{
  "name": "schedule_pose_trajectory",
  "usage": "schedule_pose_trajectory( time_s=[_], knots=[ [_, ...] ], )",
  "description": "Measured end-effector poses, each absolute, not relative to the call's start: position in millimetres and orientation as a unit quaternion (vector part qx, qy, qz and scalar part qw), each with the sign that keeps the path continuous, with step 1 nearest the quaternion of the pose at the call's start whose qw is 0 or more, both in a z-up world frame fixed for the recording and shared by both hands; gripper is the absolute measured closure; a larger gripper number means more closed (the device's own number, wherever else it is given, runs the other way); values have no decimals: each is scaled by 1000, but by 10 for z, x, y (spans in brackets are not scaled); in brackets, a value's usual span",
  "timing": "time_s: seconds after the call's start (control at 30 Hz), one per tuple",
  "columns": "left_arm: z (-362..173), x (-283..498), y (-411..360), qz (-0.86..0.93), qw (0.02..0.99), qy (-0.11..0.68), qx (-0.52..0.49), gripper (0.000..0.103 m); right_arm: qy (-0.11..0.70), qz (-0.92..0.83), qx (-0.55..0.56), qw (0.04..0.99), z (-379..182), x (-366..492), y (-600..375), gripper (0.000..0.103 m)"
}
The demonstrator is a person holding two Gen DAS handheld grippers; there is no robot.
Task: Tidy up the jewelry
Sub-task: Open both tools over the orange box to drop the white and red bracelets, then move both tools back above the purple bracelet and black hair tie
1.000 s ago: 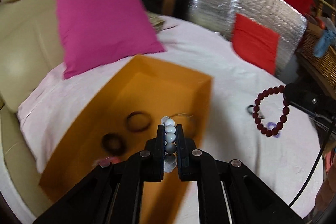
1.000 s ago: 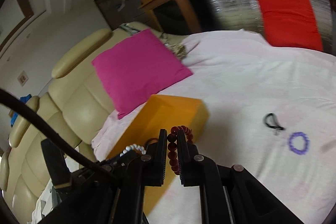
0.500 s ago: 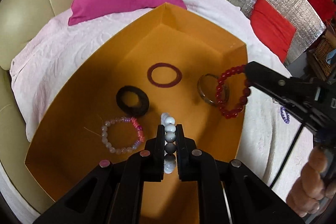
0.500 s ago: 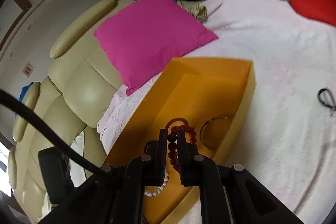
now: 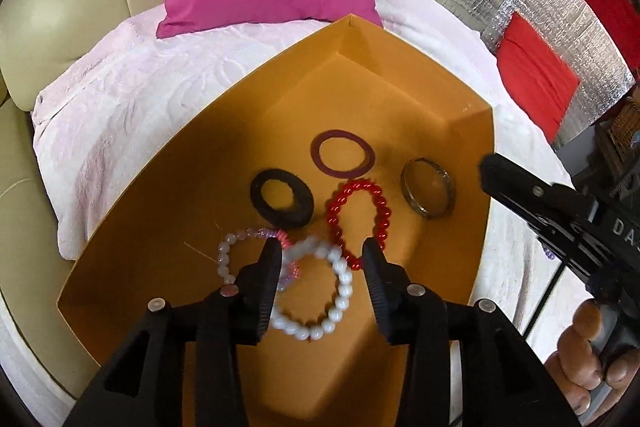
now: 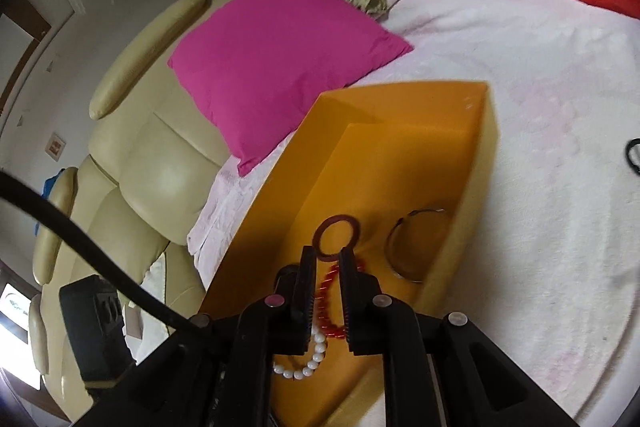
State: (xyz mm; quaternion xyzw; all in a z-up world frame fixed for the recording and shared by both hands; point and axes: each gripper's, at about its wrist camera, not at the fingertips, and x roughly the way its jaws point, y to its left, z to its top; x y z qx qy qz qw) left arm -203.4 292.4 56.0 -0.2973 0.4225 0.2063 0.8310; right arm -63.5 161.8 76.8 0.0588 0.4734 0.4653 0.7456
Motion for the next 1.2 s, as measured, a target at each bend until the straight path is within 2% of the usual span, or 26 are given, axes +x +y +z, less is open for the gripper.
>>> schedule_pose_trajectory(
  time_s=[0.17, 0.27, 0.33, 0.4, 0.5, 0.53, 0.57, 0.83, 1.2],
  knots=[
    [682, -1967, 2782, 208, 849, 399, -277, 60, 456, 447, 69, 767, 865, -565, 1226, 90],
    [832, -1838, 2500, 208, 873, 381, -223, 57, 452, 428, 71, 779, 905, -507, 946, 90],
    [924, -1757, 2294, 206, 887, 368, -188, 40, 450, 415, 72, 788, 936, -463, 724, 88],
    [997, -1687, 2082, 201, 900, 355, -154, 34, 442, 391, 64, 805, 986, -424, 440, 82],
    [1060, -1552, 1742, 197, 912, 344, -105, 30, 436, 365, 68, 820, 1025, -359, -5, 63],
    [1062, -1498, 1637, 193, 914, 344, -95, 30, 435, 353, 73, 826, 1025, -344, -162, 53],
    [1057, -1456, 1558, 190, 915, 345, -89, 30, 432, 336, 81, 833, 1016, -327, -381, 52],
    [929, -1104, 798, 159, 917, 365, -7, 30, 422, 258, 137, 858, 880, -325, -1452, 52],
    [794, -843, 224, 132, 913, 384, 54, 30, 435, 248, 129, 856, 719, -215, -1632, 52]
  ],
)
